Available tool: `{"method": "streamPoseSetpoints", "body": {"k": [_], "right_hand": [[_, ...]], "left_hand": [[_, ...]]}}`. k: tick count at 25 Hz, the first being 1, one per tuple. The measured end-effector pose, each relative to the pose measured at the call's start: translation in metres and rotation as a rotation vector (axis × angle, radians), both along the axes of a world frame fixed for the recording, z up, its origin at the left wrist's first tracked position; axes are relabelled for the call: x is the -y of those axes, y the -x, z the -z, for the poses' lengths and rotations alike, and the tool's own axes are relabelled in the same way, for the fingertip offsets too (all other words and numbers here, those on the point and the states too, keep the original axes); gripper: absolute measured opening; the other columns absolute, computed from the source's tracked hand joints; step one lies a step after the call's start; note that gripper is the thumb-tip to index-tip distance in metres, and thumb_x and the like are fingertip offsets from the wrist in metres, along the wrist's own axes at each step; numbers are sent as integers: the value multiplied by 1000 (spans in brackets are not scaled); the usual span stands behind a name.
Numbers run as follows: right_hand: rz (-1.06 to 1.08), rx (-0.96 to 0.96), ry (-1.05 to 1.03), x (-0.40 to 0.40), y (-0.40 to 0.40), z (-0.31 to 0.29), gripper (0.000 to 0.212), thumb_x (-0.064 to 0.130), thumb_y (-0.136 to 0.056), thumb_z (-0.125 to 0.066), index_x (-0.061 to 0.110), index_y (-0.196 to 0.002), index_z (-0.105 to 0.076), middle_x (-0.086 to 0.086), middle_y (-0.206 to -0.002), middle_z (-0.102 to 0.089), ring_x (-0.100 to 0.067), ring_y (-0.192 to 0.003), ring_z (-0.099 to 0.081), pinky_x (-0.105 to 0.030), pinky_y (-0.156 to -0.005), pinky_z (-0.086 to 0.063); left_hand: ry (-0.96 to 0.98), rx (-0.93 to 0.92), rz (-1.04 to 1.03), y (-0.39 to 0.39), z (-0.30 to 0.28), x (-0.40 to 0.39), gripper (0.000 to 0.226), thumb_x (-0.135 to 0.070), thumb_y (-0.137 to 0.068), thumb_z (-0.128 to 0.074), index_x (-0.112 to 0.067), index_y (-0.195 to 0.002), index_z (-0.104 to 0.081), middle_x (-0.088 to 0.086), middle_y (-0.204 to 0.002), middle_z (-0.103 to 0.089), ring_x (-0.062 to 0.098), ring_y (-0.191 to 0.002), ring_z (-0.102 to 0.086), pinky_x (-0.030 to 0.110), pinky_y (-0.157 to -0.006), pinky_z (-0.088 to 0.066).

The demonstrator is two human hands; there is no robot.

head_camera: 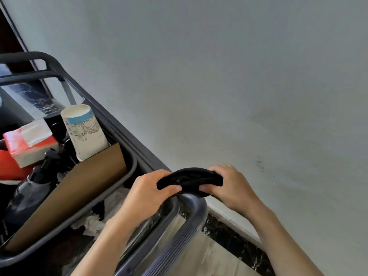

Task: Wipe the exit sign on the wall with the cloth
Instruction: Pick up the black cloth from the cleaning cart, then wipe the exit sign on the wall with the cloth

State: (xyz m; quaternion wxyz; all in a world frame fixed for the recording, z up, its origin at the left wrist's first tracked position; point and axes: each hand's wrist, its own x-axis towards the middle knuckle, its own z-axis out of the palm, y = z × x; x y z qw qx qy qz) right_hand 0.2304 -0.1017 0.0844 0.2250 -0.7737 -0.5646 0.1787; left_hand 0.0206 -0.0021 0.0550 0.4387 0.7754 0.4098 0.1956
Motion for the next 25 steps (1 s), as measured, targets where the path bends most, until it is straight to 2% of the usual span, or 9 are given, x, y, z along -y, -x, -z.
{"method": "streamPoseSetpoints", "body": {"k": [2,5,8,11,18,25], "right_hand": [[76,-67,-56,32,-14,-14,24,43,-68,-77,44,-75,-54,20,-78,-56,8,-81,-50,-10,-63,-34],[171,-135,-123,79,-35,-27,27,35,-67,-81,40,-77,-56,15,-86,-56,10,-82,-51,-4,-66,-34],[252,-183,-144,124,-57,-29,26,34,-70,-80,39,-85,-59,19,-91,-63,11,-86,-55,-3,-68,-37],[352,-254,-153,171,-84,-23,23,34,-71,-79,38,-83,-60,25,-77,-67,7,-66,-59,-9,-57,-40],[459,-330,-150,250,-126,19,25,36,-68,-79,38,-87,-62,28,-84,-67,6,-79,-61,-13,-66,-45],[501,-421,-131,267,-146,49,25,45,-66,-76,43,-86,-62,32,-88,-66,8,-81,-62,-9,-66,-44]], "left_hand": [[-6,39,86,-16,-18,15,17,-37,-84,-76,-49,-87,-64,-27,-80,-70,-8,-71,-64,6,-53,-46],[15,75,165,-48,-34,41,17,-32,-86,-75,-47,-87,-66,-24,-82,-72,-4,-71,-67,9,-57,-46],[11,78,234,-83,-40,71,14,-29,-90,-72,-42,-91,-69,-21,-81,-73,-2,-71,-67,9,-58,-47],[14,53,320,-120,-44,105,15,-28,-92,-70,-43,-92,-68,-20,-80,-73,-2,-69,-67,6,-56,-48],[59,-77,344,-182,-15,174,15,-24,-92,-73,-38,-89,-72,-11,-78,-75,6,-64,-71,31,-67,-62],[67,-116,334,-211,17,185,11,-24,-90,-73,-35,-92,-74,-16,-77,-73,3,-69,-68,27,-70,-58]]}}
